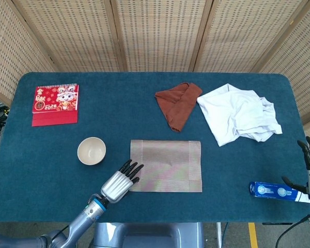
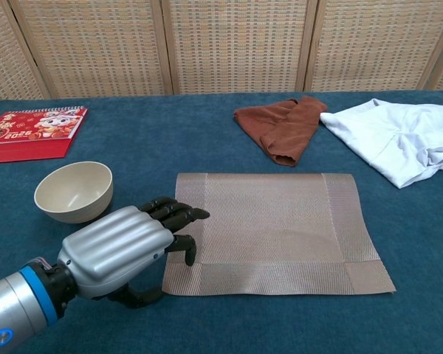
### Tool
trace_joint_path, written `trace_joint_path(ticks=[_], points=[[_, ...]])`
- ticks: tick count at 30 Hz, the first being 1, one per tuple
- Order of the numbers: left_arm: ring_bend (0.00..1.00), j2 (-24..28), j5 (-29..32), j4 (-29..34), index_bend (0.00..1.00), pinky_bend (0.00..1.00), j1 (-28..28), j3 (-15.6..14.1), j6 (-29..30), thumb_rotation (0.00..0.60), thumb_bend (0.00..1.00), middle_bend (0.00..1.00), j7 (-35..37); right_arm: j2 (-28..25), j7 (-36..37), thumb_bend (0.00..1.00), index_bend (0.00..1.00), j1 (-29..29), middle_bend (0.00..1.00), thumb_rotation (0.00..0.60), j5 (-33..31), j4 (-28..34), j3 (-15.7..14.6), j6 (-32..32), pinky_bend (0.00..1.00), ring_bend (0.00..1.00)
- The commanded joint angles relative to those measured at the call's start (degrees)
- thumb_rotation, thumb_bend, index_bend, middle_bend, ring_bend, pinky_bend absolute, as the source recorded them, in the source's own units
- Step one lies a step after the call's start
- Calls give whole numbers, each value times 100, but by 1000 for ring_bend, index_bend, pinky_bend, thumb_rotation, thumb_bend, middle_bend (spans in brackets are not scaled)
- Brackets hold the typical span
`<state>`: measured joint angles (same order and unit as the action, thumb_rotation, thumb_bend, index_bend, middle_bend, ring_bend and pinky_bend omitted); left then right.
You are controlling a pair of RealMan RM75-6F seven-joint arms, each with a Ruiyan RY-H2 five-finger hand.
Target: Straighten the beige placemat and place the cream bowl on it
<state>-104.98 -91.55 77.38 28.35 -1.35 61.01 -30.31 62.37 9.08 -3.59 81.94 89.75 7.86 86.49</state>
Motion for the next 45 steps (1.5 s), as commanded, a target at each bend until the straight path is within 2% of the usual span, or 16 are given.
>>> trace_joint_path(ticks=[1,8,12,15,25,34,40,43,45], points=[[0,-36,10,-30,372,0,7,5,20,600,342,0,-15,-5,9,140,126,1,0,600,5,6,-3,-3,14,0],[0,-147,9,-140,387,0,12,-10,98,600,364,0,-35,-2,15,140,126,-6,0,600,17,13,-16,-26,14,0],[0,-194,22,-208,406,0,23,-9,109,600,424,0,-42,-6,36,139,127,-8,0,600,17,18,-17,-37,14,0],[0,-229,34,-251,446,0,31,-8,109,600,458,0,-32,-14,55,140,126,-8,0,600,20,25,-19,-42,14,0],[0,-343,33,-465,609,0,31,45,282,600,480,0,-41,-56,163,140,126,-4,0,600,23,57,-28,-71,15,0],[0,-216,60,-388,617,0,138,188,319,600,485,0,3,-67,172,140,126,-16,0,600,-11,39,-35,-133,15,0],[0,-35,165,-188,625,0,391,540,223,600,486,0,45,-67,138,140,127,-38,0,600,-141,3,1,-218,17,0],[0,109,321,10,628,0,597,858,86,600,484,0,18,-71,137,140,126,-40,0,600,-201,-15,26,-238,16,0],[0,238,471,137,629,0,795,1179,-15,600,482,0,-63,-69,142,140,126,-43,0,600,-251,-43,43,-262,16,0]])
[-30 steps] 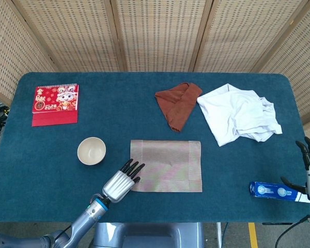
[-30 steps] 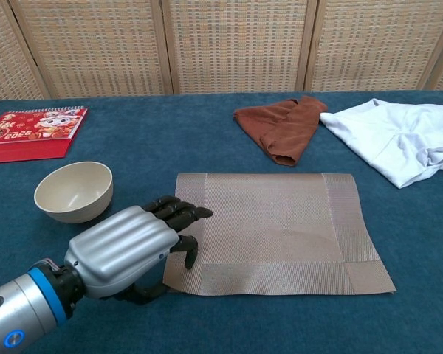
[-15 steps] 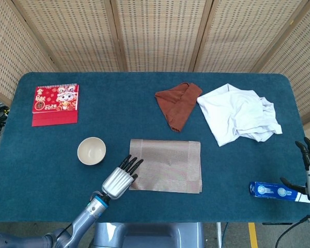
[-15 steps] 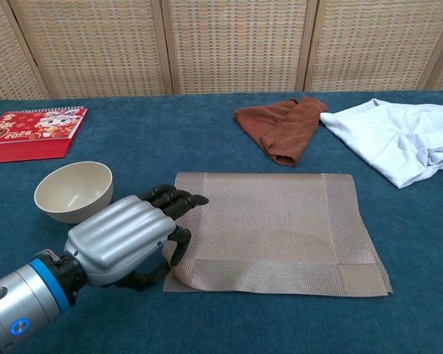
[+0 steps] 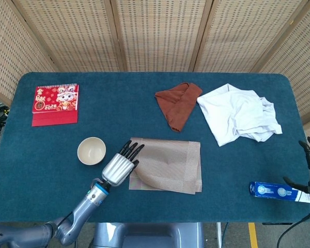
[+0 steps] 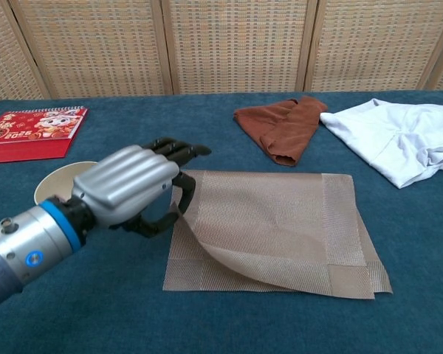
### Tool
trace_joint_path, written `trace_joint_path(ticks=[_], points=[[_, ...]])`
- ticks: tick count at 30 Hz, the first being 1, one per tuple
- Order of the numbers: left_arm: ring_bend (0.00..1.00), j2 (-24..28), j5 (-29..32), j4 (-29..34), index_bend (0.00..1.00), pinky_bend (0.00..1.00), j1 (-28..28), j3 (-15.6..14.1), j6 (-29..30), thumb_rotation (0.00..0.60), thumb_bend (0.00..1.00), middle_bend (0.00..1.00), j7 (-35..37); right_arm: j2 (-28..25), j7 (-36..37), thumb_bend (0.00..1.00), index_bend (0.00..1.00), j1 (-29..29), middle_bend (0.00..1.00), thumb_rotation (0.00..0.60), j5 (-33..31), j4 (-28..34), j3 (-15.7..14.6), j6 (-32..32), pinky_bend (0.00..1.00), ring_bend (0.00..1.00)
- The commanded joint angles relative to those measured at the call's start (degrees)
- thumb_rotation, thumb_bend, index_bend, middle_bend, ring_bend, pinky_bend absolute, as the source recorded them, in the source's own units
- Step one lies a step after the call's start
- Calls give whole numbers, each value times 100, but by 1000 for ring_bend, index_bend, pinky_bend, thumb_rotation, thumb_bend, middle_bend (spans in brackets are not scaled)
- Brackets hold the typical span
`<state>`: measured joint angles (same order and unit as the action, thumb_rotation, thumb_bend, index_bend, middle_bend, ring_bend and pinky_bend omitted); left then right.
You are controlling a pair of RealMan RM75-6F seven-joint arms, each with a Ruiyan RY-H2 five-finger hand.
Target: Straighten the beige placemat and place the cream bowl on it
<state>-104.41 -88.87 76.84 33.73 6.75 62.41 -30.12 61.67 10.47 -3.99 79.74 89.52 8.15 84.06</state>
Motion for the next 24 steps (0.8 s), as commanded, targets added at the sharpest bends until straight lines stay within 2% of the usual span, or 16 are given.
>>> trace_joint_path(ticks=[1,7,9,11,14,18,24], points=[[0,227,271,225,629,0,330,487,-199,600,482,0,-118,3,4,140,126,-5,0,600,-47,-33,20,-27,16,0],[0,432,885,220,629,0,817,1252,-499,600,481,0,-389,15,6,140,127,-13,0,600,-157,-89,67,-68,17,0],[0,458,1014,174,629,0,921,1367,-568,600,481,0,-465,18,5,140,126,-16,0,600,-173,-100,76,-73,16,0],[0,481,1268,-52,630,0,1168,1653,-673,600,481,0,-638,29,-9,139,126,-26,0,600,-212,-126,92,-100,17,0],[0,444,1548,-437,634,0,1470,1859,-776,600,481,0,-850,57,-38,140,126,-44,0,600,-270,-177,108,-148,17,0],[0,224,1830,-1132,636,0,1791,1980,-707,600,481,0,-1123,96,-80,140,126,-71,0,600,-379,-253,127,-249,17,0],[0,-92,1855,-2151,648,0,2152,1885,-552,600,481,0,-1333,125,-118,140,126,-91,0,600,-440,-301,147,-303,16,0]])
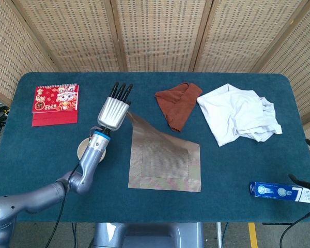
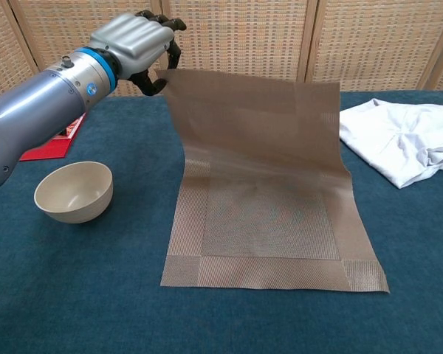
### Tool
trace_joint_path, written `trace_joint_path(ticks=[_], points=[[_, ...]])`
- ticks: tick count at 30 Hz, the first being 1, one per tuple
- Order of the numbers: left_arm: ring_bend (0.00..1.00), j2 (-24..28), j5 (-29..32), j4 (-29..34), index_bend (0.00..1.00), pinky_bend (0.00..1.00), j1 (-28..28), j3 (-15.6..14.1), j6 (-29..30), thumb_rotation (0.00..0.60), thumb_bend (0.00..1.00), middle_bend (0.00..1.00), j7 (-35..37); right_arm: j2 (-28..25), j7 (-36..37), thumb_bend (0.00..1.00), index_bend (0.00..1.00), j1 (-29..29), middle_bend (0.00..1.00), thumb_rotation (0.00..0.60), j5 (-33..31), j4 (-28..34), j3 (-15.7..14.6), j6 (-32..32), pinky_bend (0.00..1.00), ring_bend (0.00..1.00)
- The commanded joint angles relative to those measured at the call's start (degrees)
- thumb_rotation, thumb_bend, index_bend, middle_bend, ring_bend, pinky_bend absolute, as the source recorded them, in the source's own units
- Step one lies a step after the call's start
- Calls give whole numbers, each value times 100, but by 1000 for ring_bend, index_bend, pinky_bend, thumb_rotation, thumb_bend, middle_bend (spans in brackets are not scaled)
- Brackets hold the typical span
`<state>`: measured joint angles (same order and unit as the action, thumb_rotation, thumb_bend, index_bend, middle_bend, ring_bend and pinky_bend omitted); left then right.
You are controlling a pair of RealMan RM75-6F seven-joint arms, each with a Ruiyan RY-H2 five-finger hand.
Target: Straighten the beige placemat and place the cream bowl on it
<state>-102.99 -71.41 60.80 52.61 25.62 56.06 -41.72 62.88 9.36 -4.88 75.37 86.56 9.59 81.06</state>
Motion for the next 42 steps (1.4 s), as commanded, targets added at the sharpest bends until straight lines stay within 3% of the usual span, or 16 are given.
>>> trace_joint_path(ticks=[1,6,8,13,15,26,34,42], points=[[0,-298,171,-688,648,0,314,4,73,600,482,0,-205,7,-12,140,127,-3,0,600,-5,-6,7,0,17,0],[0,-659,294,-1478,640,0,611,-134,43,600,482,0,-558,10,-18,139,126,1,0,600,-40,-32,31,5,16,0],[0,-793,427,-1707,592,0,678,-151,-7,600,479,0,-717,3,1,139,126,3,0,600,-66,-40,43,-9,16,0],[0,-887,912,-1723,76,0,719,-116,-165,600,372,0,-1331,-8,17,139,126,3,0,600,-75,-53,43,-37,16,0],[0,-841,913,-1636,11,0,692,-154,-65,600,320,0,-1293,-10,9,140,126,1,0,600,-72,-54,36,-51,16,0],[0,-285,746,-909,0,0,322,-347,512,600,283,0,-787,31,-98,140,126,-26,0,600,1,-37,-23,-99,16,0],[0,885,639,1045,0,0,-818,-853,1233,600,282,0,-288,45,-205,139,126,-24,0,600,196,51,-117,-38,16,0],[0,1855,506,2575,0,0,-1845,-1428,1981,600,282,0,43,94,-347,140,126,-31,0,600,424,129,-246,0,15,0]])
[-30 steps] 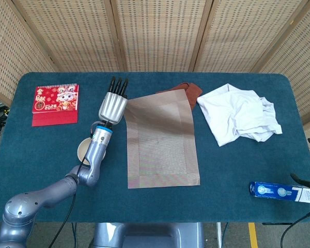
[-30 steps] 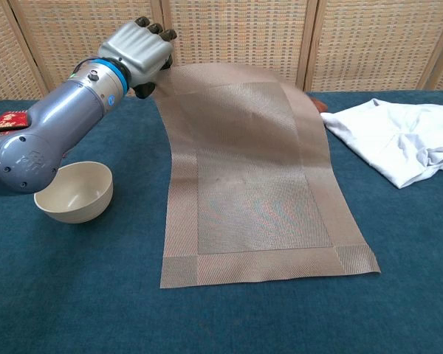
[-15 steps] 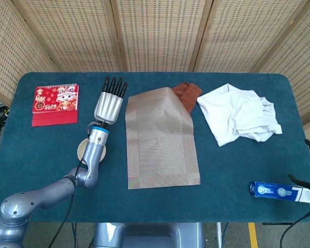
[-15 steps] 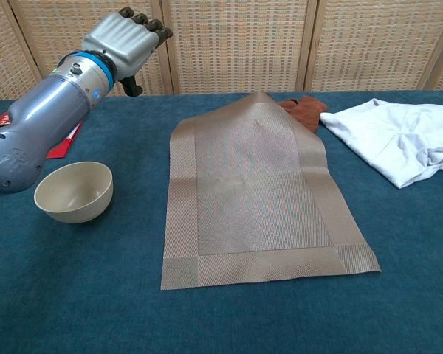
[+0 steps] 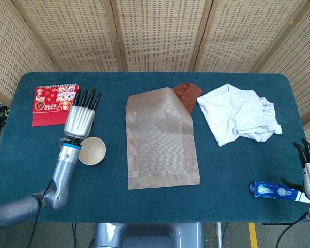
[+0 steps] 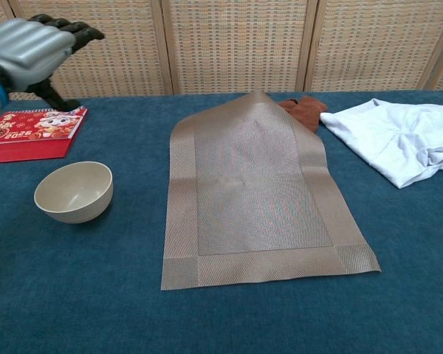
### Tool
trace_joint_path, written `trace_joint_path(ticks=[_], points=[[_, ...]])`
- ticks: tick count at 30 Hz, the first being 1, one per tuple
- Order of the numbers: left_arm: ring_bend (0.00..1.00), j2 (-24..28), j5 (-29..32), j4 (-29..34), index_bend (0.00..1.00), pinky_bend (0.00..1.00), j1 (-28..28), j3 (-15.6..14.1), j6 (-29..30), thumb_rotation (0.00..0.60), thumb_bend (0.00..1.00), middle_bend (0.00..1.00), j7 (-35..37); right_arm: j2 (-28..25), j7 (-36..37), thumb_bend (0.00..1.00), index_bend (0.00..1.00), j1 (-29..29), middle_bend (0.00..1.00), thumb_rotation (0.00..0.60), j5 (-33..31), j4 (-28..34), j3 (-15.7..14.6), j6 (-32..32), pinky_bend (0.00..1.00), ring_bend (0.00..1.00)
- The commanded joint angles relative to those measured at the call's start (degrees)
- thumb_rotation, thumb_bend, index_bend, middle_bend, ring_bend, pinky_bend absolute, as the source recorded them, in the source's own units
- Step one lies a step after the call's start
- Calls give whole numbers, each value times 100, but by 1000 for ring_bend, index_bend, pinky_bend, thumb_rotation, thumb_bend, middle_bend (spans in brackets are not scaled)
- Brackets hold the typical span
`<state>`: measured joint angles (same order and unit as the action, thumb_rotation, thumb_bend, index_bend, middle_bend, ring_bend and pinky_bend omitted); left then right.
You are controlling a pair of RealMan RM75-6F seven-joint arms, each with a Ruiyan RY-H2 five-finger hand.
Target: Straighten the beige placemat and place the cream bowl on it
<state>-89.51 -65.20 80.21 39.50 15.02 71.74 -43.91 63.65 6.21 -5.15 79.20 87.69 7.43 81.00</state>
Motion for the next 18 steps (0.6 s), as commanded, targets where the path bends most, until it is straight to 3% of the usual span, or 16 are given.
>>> trace_joint_path(ticks=[1,6,9,14,18], points=[[0,586,-132,746,0,0,-621,-436,461,600,281,0,293,25,-43,140,126,-7,0,600,55,18,-40,3,15,0],[0,1005,-305,1366,0,0,-1205,-907,868,600,281,0,473,87,-133,140,126,-42,0,600,148,17,-111,-47,15,0],[0,1303,-526,1885,0,0,-1824,-1324,1352,600,281,0,985,136,-243,140,126,-50,0,600,292,59,-191,-20,15,0],[0,1505,-912,2042,0,0,-2315,-1706,1765,600,281,0,1190,155,-291,139,126,-46,0,600,419,94,-258,24,15,0],[0,1555,-1175,1967,0,0,-2565,-1842,1998,600,281,0,1372,179,-320,140,132,-60,0,600,473,76,-301,1,15,0]])
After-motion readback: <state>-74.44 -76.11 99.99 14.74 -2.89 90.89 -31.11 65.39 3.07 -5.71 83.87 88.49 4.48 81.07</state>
